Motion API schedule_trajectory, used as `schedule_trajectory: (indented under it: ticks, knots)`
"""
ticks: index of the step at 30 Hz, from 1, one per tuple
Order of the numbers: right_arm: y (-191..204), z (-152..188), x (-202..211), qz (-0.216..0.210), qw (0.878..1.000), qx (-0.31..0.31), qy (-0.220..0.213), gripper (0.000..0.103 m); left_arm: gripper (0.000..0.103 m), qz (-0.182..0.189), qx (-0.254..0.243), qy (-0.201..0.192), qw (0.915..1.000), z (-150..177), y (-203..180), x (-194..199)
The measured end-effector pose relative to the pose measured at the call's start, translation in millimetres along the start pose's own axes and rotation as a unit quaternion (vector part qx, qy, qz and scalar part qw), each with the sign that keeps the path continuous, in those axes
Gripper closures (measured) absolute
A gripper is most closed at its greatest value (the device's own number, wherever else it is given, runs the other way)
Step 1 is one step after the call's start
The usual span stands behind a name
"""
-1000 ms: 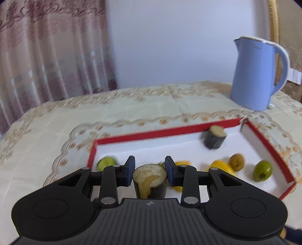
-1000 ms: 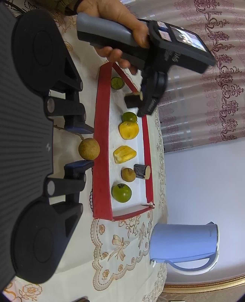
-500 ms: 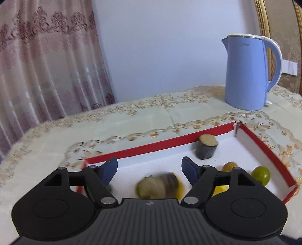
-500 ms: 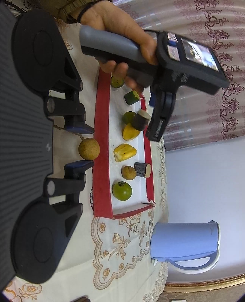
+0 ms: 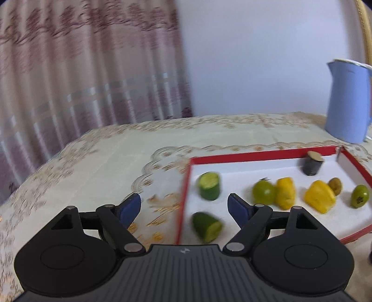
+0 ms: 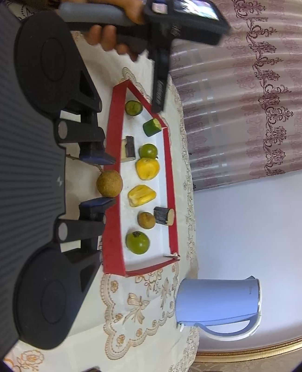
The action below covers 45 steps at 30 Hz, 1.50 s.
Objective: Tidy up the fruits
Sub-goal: 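Carry the brown longan over the red box and open the right gripper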
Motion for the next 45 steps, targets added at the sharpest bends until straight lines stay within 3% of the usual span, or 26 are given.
schedule_trajectory:
  ticks: [7, 19, 24, 45]
  knots:
    - [5.5, -19.5, 1.2, -0.005, 1.000, 0.002, -0.027, 0.075, 0.021, -0.017, 0.023, -0.009, 0.9995, 10.9, 20.5, -9.4]
    - [-1.1, -61.3, -34.4, 0.008, 0.998, -0.011, -0.058, 0.075, 0.021, 0.006, 0.028, -0.002, 0.9996, 14.7, 22.0, -11.0]
    - [-11.8, -52.1, -53.3, -0.010, 0.997, -0.054, -0.046, 0.075, 0.020, 0.012, 0.033, 0.000, 0.9994, 15.0, 24.6, -11.8]
    - [-4.8, -40.6, -54.5, 0.000, 0.998, -0.028, -0.049, 0.075, 0.016, 0.016, 0.028, -0.001, 0.9995, 16.2, 23.8, -11.7]
Point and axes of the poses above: each gripper's, at about its wrist camera, not at the fingertips, and x roughly against the way its jaws point, y to its left, z to its underside, the point moved 2 cm from there along -x, roughly the way its jaws point, and after that the axes turned 13 degrees about z, right-handed, at the moved point
